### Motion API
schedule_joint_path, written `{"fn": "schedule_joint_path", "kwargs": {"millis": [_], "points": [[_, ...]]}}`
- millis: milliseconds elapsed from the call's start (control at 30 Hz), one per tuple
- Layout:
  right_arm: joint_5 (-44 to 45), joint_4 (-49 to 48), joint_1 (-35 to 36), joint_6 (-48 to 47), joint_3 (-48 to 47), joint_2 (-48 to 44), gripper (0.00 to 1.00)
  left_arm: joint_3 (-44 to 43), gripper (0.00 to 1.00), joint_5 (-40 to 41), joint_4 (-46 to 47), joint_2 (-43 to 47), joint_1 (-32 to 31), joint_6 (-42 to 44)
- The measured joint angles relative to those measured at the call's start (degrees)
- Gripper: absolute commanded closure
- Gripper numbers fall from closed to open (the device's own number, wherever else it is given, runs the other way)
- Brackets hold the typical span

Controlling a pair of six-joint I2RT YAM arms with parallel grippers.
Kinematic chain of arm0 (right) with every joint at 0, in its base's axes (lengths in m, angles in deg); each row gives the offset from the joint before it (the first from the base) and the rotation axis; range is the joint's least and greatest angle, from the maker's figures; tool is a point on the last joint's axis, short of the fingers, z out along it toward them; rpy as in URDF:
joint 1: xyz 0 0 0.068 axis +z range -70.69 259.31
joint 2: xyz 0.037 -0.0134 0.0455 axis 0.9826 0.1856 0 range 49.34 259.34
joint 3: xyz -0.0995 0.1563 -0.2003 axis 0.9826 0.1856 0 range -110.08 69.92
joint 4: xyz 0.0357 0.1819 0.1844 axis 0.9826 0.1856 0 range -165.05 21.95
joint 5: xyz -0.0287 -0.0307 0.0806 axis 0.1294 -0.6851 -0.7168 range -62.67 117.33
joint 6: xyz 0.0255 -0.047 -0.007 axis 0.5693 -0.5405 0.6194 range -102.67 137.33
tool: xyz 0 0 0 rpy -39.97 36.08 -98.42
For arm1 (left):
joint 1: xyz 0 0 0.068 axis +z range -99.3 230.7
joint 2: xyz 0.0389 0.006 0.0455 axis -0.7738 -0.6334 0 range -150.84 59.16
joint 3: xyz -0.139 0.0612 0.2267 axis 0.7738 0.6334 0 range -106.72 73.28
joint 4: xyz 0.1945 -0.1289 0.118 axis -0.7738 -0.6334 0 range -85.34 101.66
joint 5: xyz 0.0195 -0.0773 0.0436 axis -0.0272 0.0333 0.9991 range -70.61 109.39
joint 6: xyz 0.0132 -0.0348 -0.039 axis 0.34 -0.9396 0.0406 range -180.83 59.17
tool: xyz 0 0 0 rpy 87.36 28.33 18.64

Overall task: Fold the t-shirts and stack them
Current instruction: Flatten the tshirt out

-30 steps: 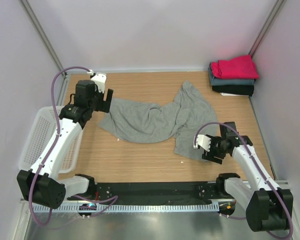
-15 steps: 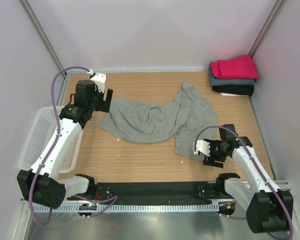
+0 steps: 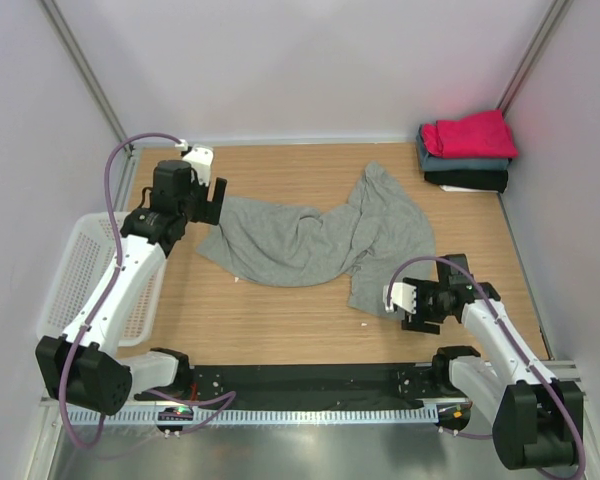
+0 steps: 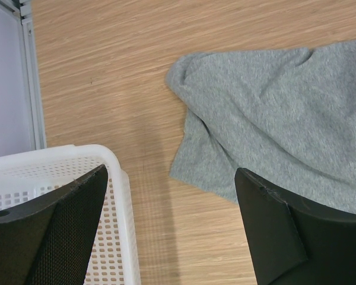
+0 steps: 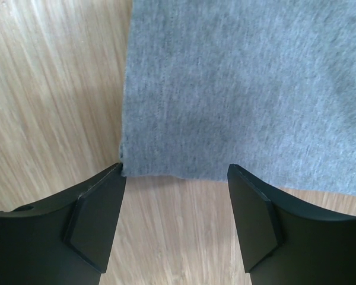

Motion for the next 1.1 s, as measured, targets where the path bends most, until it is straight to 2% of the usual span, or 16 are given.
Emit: {"fn": "schedule_joint_path", "kwargs": {"millis": [100,267,300,333,400,433,467,667,933,1100], "points": [[-0.22,-0.92,0.0,0.07,0.17,-0.02,0.29,0.0,0.12,0.0,0.02,0.0,0.0,0.0],[-0.68,-1.92,0.0,-0.11,0.7,0.0,0.49,0.02,0.11,0.0,0.04,0.0,0.0,0.0],[-0.76,-1.95,0.0,-0.22,0.79,0.02,0.54,0.02,0.12,0.0,0.07,0.0,0.0,0.0],[-0.7,-2.01,0.0,-0.31,0.85,0.02,0.65,0.04,0.11,0.0,0.11,0.0,0.0,0.0],[-0.59,-1.97,0.0,-0.44,1.07,0.24,0.76,0.26,0.11,0.0,0.24,0.0,0.0,0.0],[-0.5,-1.95,0.0,-0.39,1.11,0.33,0.95,0.42,0.11,0.0,0.28,0.0,0.0,0.0],[-0.39,-1.99,0.0,-0.59,1.14,0.39,0.98,0.63,0.11,-0.02,0.33,0.0,0.0,0.0],[0.09,-3.56,0.0,4.63,-0.44,0.39,0.99,2.27,0.13,-0.24,0.83,-0.09,0.0,0.04],[-0.24,-13.7,-3.43,21.05,-20.72,1.22,0.99,7.76,0.24,-4.04,2.25,-2.16,0.0,2.54],[-1.9,-19.56,-6.05,28.11,-24.61,0.72,0.99,12.98,0.28,-9.64,2.32,-4.52,-0.11,4.63]]}}
